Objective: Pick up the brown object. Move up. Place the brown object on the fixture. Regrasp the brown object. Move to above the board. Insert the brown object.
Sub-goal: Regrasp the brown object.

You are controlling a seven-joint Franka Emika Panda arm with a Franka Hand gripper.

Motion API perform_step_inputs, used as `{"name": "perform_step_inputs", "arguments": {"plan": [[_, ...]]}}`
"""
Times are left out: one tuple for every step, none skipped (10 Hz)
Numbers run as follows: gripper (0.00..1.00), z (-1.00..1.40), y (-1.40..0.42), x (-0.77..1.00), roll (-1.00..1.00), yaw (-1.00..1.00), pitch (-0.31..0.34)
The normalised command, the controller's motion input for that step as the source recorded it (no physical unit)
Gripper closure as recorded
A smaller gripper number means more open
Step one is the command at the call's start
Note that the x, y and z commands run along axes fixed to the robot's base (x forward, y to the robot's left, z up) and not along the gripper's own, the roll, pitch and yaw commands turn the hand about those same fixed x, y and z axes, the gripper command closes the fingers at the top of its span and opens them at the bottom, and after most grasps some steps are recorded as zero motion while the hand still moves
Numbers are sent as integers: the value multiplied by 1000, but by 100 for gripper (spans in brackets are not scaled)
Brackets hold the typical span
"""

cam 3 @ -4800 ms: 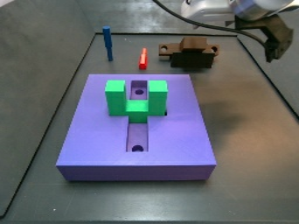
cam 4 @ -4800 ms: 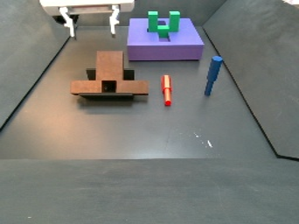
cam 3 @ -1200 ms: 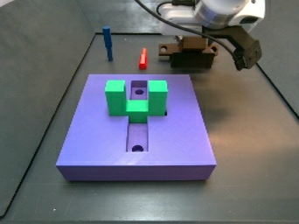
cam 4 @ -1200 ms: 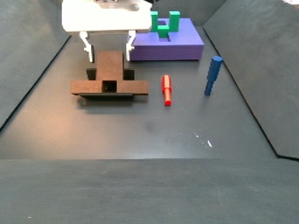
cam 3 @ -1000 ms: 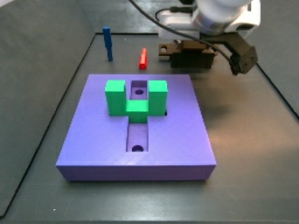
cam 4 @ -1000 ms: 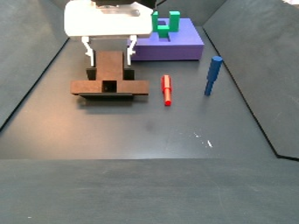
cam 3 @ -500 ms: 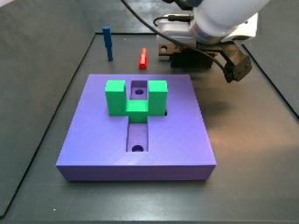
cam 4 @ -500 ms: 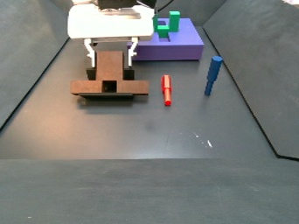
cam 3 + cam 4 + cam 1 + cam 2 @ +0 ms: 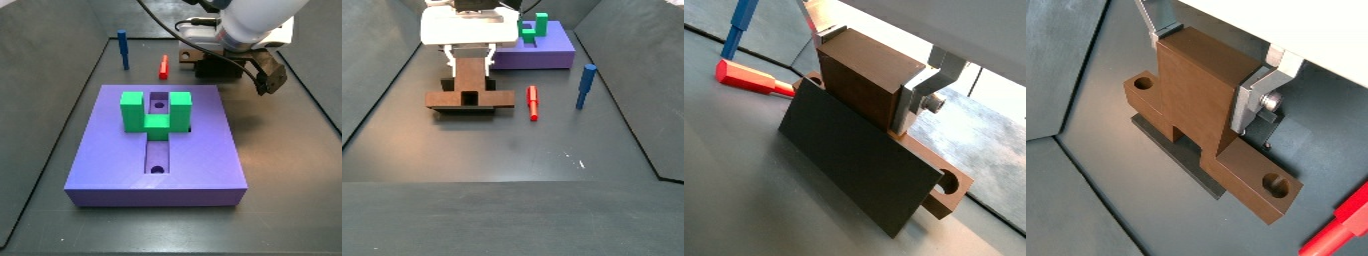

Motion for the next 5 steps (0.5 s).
{"name": "perform_step_inputs", "arguments": {"plan": [[100,0,0,0,0,0,0],[100,0,0,0,0,0,0],[100,0,0,0,0,0,0],[100,0,0,0,0,0,0],[100,0,0,0,0,0,0]]}}
